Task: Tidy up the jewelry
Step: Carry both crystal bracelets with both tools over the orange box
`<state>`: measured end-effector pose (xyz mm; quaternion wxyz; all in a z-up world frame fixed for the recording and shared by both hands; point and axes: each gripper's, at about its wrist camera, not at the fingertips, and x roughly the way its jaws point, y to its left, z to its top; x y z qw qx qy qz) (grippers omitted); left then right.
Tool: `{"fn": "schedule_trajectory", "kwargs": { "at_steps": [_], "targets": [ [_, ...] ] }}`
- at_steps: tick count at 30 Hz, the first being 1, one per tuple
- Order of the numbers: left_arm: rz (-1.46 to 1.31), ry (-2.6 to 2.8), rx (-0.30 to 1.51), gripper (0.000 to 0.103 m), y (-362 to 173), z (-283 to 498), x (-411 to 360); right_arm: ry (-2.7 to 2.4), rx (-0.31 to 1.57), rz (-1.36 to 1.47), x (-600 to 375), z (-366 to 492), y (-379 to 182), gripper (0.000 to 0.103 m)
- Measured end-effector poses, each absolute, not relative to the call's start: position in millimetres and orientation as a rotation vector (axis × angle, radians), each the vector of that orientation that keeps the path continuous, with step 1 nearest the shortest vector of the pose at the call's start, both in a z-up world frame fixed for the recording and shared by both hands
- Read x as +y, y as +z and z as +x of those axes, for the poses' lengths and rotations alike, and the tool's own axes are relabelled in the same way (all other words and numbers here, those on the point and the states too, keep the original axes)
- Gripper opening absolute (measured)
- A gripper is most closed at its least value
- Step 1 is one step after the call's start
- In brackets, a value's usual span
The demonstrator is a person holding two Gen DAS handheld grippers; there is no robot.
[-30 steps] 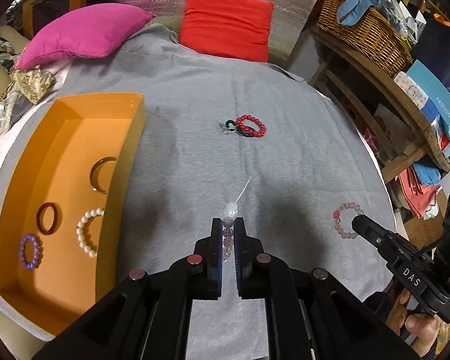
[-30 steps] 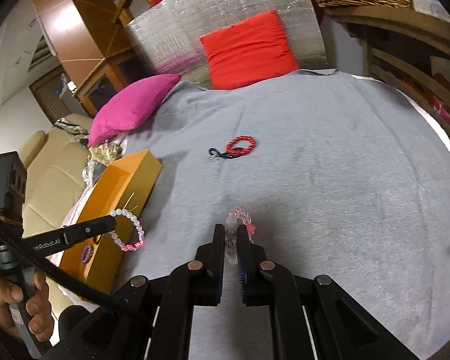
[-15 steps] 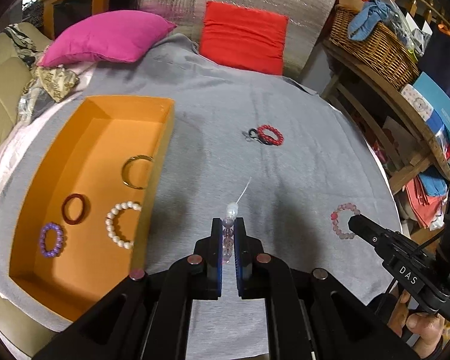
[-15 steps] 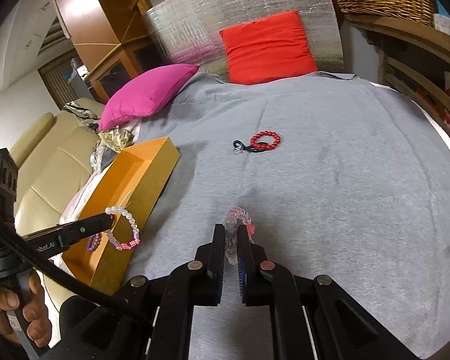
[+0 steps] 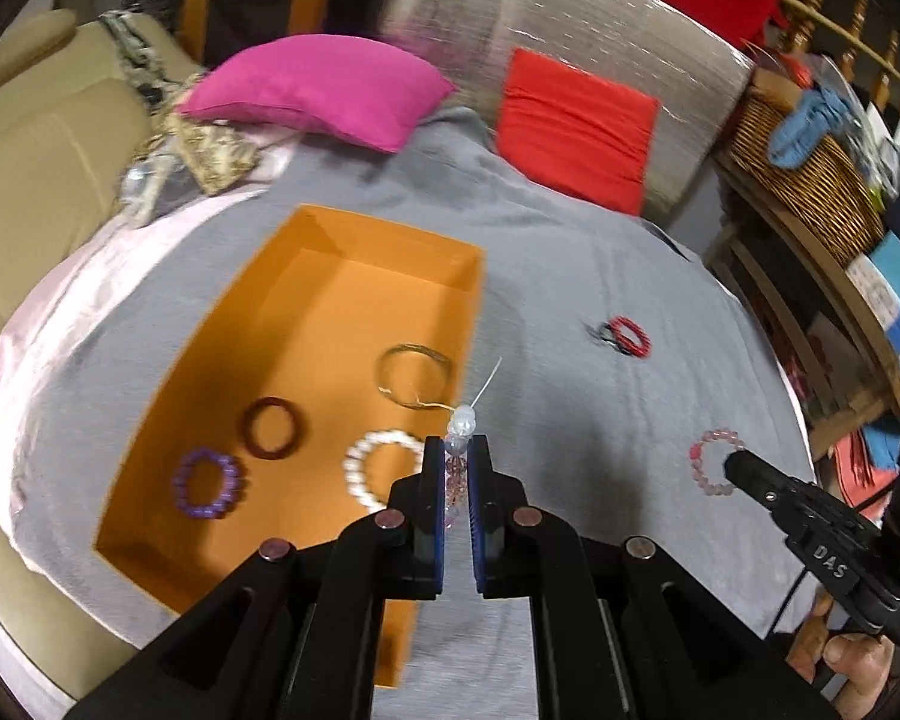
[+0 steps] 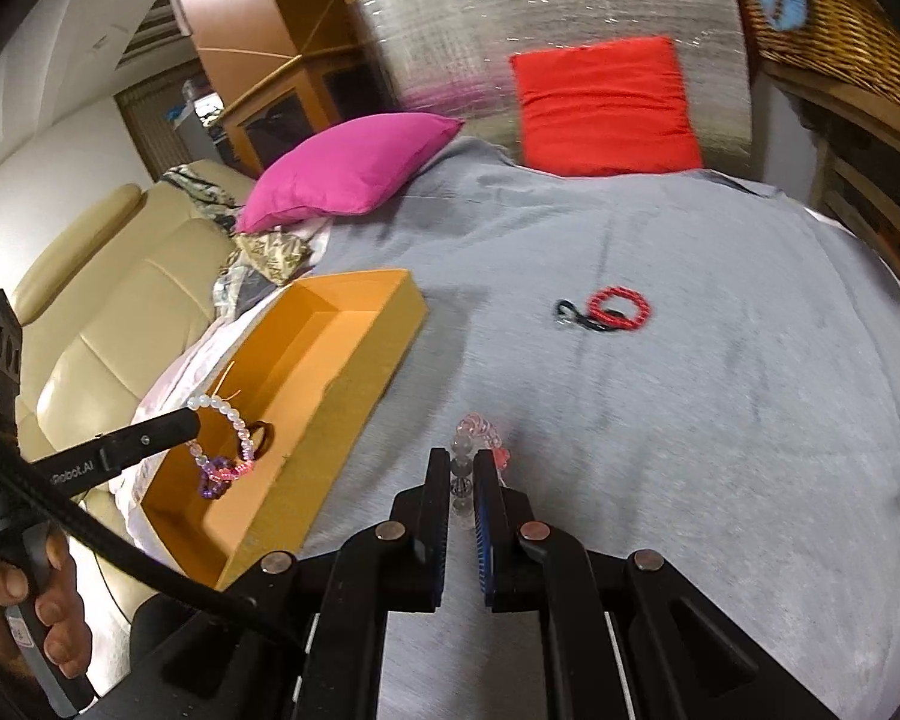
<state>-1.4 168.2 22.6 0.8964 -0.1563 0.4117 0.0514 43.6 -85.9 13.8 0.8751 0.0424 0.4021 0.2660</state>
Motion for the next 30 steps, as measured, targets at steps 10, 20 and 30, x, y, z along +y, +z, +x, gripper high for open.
{"fn": "schedule_trajectory", "kwargs": {
  "at_steps": [10, 20, 30],
  "targets": [
    [-0.351, 0.226, 0.870, 0.007, 4, -11, 211, 0.644, 0.814, 0.028, -31, 51, 31, 0.008],
    [-0.372, 0.256, 0.924, 0.007, -24, -9, 231, 0.749, 0.825, -0.035, 44, 77, 35, 0.008],
    [-0.383, 0.262, 0.958, 0.007, -42, 0, 243, 0.784, 0.894, -0.074, 106, 120, 7, 0.008]
  ]
}}
